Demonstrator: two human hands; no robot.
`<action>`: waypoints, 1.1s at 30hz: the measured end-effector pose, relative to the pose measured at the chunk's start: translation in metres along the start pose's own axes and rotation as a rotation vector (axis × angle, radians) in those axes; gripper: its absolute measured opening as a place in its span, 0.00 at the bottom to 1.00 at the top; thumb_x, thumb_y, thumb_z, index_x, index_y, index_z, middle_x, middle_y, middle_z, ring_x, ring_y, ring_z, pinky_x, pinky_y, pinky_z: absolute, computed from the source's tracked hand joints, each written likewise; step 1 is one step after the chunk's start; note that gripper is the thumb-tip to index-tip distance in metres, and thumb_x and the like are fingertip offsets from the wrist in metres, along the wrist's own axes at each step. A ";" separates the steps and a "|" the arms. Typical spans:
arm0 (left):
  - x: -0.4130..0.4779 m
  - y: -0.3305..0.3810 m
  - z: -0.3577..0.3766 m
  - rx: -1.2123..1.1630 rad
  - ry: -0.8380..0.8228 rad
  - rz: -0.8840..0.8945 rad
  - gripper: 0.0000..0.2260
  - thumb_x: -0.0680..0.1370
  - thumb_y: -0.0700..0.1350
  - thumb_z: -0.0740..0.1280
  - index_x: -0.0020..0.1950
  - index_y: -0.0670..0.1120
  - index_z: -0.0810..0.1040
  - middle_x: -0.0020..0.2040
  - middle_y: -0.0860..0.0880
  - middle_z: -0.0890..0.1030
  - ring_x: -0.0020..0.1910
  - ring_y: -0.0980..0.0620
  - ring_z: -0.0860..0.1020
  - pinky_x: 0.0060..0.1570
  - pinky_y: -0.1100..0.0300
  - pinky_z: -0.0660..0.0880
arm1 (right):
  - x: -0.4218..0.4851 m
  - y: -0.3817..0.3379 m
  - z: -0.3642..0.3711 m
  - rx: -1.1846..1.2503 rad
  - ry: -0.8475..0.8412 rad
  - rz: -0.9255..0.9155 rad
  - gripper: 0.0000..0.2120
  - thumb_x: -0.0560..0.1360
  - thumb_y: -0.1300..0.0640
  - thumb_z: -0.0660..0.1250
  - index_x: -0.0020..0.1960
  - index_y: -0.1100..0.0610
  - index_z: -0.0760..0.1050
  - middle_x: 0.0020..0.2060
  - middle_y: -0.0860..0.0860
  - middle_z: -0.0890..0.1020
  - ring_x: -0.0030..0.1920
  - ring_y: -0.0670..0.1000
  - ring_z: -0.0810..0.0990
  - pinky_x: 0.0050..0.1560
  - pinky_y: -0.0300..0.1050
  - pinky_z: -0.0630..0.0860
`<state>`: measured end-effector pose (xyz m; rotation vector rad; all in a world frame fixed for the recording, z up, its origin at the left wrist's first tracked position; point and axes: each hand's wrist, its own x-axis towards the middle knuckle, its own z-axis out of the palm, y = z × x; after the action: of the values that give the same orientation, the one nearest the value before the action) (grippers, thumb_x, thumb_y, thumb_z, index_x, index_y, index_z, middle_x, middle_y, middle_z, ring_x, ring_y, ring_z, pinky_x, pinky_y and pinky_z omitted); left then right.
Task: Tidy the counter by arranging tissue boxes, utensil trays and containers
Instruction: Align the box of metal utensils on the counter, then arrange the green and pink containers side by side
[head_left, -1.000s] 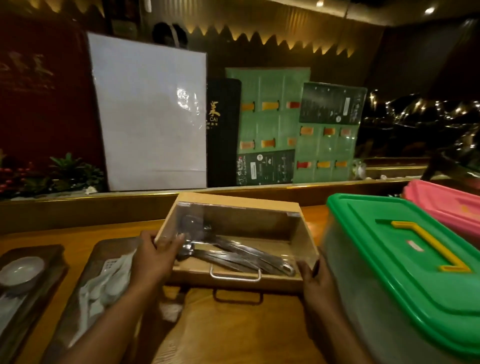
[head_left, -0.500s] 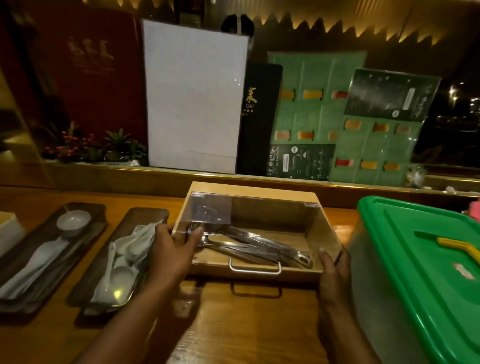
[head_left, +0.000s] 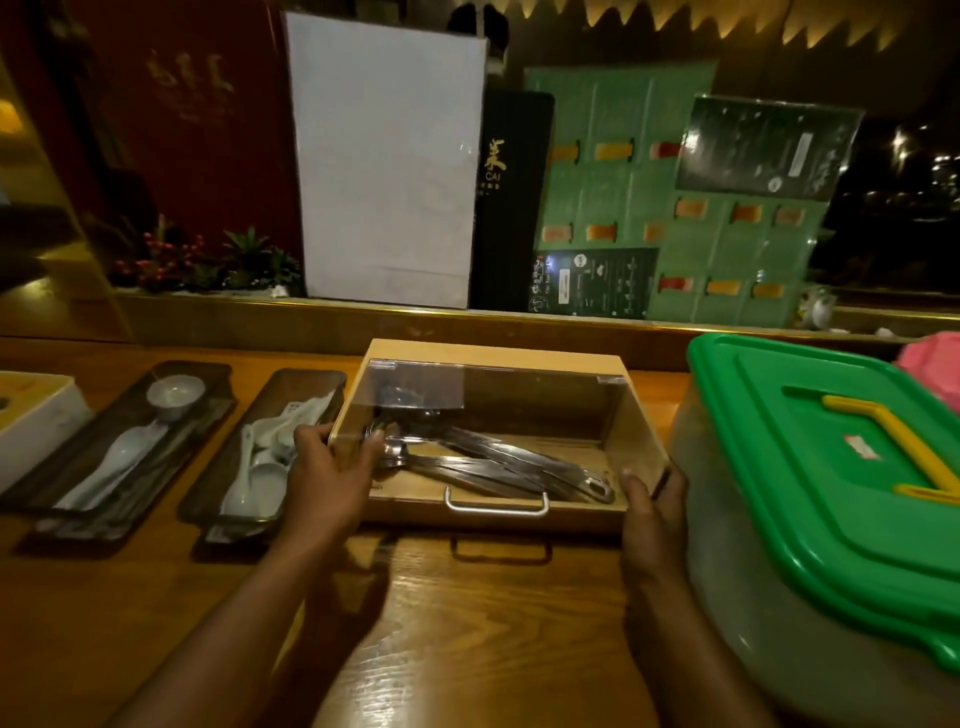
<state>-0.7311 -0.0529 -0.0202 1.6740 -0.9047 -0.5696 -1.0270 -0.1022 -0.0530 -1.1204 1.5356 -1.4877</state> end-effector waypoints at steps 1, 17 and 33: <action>-0.001 0.000 -0.001 -0.002 -0.008 0.008 0.19 0.79 0.55 0.68 0.65 0.50 0.65 0.48 0.58 0.74 0.46 0.59 0.75 0.39 0.58 0.72 | -0.003 -0.003 -0.002 -0.017 -0.008 -0.001 0.31 0.76 0.43 0.65 0.76 0.43 0.60 0.69 0.54 0.74 0.65 0.59 0.75 0.64 0.63 0.75; -0.132 0.073 0.066 -0.016 -0.271 0.563 0.27 0.77 0.47 0.73 0.74 0.51 0.67 0.70 0.50 0.72 0.66 0.55 0.70 0.63 0.54 0.72 | -0.123 -0.099 -0.166 -0.407 -0.092 -0.744 0.10 0.74 0.63 0.70 0.54 0.55 0.82 0.49 0.47 0.84 0.50 0.48 0.83 0.50 0.41 0.78; -0.226 0.136 0.218 -0.164 -0.521 0.351 0.52 0.56 0.72 0.78 0.76 0.64 0.61 0.72 0.55 0.72 0.67 0.55 0.76 0.64 0.49 0.78 | 0.012 -0.068 -0.299 -0.728 -0.028 -0.819 0.34 0.69 0.27 0.65 0.60 0.53 0.82 0.66 0.55 0.75 0.67 0.55 0.69 0.68 0.46 0.63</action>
<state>-1.0674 -0.0149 0.0298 1.1939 -1.4488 -0.8280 -1.3004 0.0023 0.0402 -2.3983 1.7453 -1.3700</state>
